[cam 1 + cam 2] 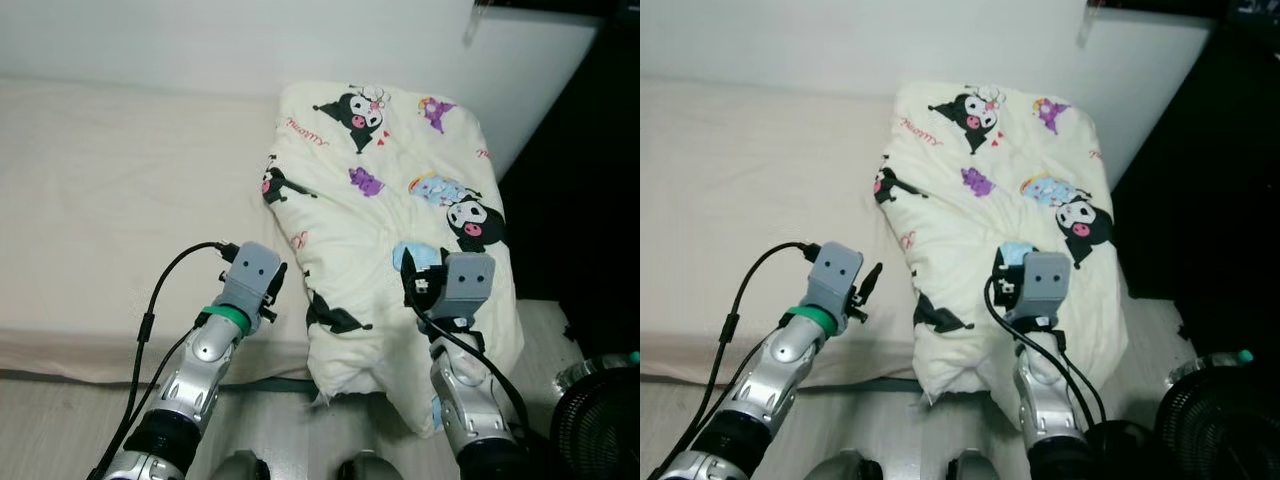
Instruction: Clean up the room
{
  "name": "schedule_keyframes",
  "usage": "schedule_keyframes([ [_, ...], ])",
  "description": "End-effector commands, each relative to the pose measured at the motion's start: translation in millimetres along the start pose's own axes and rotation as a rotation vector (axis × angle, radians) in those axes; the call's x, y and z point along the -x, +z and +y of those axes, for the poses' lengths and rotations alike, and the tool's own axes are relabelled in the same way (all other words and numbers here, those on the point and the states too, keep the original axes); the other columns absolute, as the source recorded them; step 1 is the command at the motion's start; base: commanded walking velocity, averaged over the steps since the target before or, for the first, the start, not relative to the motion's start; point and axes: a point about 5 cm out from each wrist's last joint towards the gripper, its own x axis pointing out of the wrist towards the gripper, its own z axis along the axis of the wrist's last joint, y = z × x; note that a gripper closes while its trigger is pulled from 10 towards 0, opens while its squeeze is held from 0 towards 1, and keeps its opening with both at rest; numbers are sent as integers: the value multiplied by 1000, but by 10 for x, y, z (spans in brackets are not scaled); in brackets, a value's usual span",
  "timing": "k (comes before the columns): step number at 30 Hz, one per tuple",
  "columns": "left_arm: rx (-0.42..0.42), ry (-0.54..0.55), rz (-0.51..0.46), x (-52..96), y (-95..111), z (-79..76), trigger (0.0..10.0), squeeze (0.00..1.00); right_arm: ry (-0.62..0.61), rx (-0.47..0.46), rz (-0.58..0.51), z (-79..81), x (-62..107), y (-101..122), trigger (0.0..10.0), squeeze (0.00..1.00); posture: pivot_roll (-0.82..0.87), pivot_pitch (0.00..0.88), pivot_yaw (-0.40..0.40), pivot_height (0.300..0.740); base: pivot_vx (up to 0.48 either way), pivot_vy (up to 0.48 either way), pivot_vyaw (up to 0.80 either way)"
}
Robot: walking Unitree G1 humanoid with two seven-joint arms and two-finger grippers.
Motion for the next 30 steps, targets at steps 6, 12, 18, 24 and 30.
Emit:
schedule_keyframes([
  [6, 3, -20, 31, 41, -28, -33, 10000, 0, -9, -6, 39, -40, 37, -52, 10000, 0, -75, 84, 63, 617, 0, 0, 0],
  [12, -3, -19, 39, 50, -33, -17, 10000, 0, -2, -18, 49, -14, 37, -58, 10000, 0, -70, 83, 67, 592, 0, 0, 0],
  [18, -9, -20, 45, 59, -29, -4, 10000, 0, 3, -52, 51, -4, 19, -57, 10000, 0, -62, 85, 70, 572, 0, 0, 0],
  [24, -14, -21, 48, 71, -21, 4, 10000, 0, -20, -170, 62, -63, -7, -51, 10000, 0, -49, 89, 72, 572, 0, 0, 0],
  [30, -17, -21, 48, 82, -12, 13, 10000, 0, -16, -415, 94, -129, -75, -67, 10000, 51, -38, 95, 77, 572, 0, 0, 0],
])
